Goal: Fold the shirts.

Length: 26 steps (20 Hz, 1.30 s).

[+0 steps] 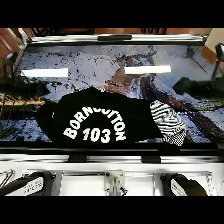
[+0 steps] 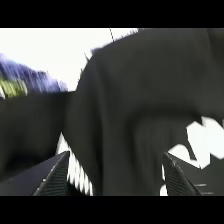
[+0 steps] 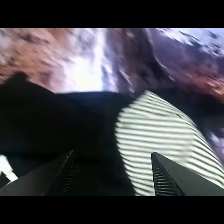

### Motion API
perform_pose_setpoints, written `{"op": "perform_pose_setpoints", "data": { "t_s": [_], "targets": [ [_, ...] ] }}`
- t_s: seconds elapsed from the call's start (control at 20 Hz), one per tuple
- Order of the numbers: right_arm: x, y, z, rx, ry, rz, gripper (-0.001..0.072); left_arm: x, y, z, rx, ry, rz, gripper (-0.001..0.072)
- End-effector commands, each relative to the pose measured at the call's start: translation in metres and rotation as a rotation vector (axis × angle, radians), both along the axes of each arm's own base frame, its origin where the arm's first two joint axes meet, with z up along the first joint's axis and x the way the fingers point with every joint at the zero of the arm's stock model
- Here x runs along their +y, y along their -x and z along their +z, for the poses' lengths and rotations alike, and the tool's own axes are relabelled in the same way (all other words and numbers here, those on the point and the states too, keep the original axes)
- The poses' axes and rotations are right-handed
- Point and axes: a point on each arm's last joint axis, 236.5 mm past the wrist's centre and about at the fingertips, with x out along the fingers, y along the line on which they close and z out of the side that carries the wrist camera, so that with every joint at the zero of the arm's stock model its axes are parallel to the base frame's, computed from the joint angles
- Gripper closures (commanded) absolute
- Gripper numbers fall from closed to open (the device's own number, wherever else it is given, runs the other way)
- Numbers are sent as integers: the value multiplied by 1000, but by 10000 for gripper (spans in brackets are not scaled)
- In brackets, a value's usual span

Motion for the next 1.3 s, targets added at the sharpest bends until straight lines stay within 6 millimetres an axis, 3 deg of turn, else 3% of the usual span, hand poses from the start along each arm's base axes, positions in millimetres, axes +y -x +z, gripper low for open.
{"op": "perform_pose_setpoints", "data": {
  "t_s": [0.0, 0.15, 0.3, 0.4, 0.5, 0.65, 1.0, 1.05, 1.1, 1.2, 1.25],
  "targets": [
    [39, -61, -31, 71, -213, 32, 111, 10, -63, -20, 11, 9, 64, 0],
    [70, -87, -88, 182, -198, 93, 113, 4, -86, -75, 106, 19, 52, 1],
    [98, -103, -136, 229, -173, 128, 113, 3, -86, -126, 206, 25, 46, 1],
    [105, -103, -164, 277, -171, 132, 113, 1, -83, -145, 246, 26, 28, 2],
    [107, -94, -187, 344, -164, 165, 113, -10, -83, -152, 261, 67, 18, 113],
    [110, -77, -207, 417, -143, 240, 112, -31, -78, -159, 276, 99, -68, 112],
    [114, -63, -218, 470, -116, 289, 112, -34, -67, -185, 358, 109, -76, 115],
    [115, -61, -220, 472, -96, 300, 112, -34, -67, -186, 361, 110, -76, 219],
    [116, -59, -222, 473, -62, 314, 112, -34, -67, -187, 362, 110, -76, 406],
    [117, -57, -228, 468, 14, 347, 112, -33, -68, -186, 359, 109, -75, 501],
    [119, -57, -229, 455, 42, 362, 112, -34, -67, -186, 362, 110, -77, 636]
  ]
}}
